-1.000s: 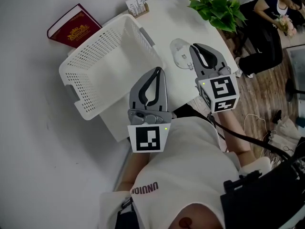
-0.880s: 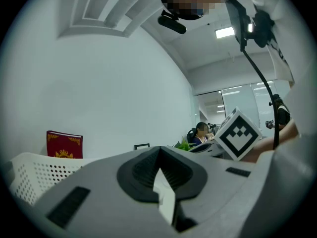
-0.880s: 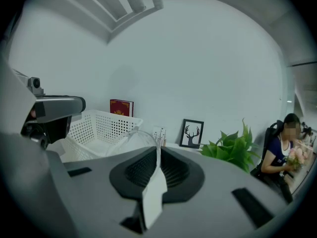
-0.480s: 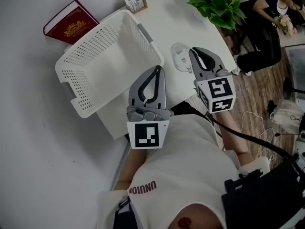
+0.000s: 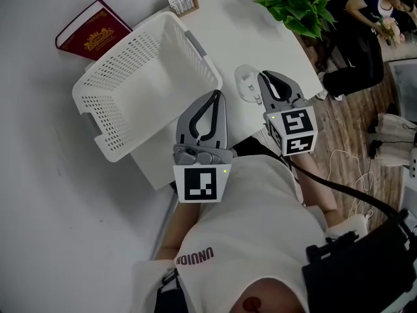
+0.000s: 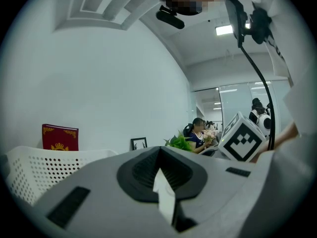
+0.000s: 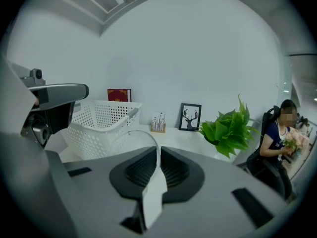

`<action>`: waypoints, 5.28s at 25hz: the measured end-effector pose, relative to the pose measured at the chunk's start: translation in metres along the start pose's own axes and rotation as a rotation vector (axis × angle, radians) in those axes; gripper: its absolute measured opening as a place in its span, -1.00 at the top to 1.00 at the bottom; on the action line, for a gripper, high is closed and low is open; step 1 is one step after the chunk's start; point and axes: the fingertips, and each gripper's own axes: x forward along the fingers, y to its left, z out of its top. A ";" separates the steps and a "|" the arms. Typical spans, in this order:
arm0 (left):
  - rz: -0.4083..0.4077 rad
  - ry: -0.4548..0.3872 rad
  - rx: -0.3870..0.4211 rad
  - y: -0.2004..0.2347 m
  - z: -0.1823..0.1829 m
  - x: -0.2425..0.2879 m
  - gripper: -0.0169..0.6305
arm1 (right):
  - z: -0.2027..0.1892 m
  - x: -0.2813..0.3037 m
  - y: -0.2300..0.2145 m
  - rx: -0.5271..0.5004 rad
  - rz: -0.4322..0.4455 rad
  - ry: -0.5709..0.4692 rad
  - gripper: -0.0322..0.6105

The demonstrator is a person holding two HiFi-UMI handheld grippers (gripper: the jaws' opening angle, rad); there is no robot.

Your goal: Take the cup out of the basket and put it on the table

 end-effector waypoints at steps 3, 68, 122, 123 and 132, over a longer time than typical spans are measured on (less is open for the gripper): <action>-0.080 0.047 0.199 -0.005 -0.003 0.000 0.92 | -0.007 0.001 0.000 0.006 -0.002 0.019 0.78; -0.055 0.098 0.215 -0.005 -0.017 -0.001 0.92 | -0.111 0.029 0.018 0.025 0.108 0.280 0.78; -0.110 0.110 0.344 -0.003 -0.015 0.005 0.92 | -0.123 0.047 0.000 0.092 0.102 0.329 0.78; -0.110 0.110 0.343 -0.003 -0.015 0.006 0.92 | -0.123 0.047 0.000 0.091 0.102 0.329 0.78; -0.006 0.068 0.073 0.003 -0.016 0.006 0.92 | -0.123 0.051 -0.001 0.093 0.112 0.341 0.77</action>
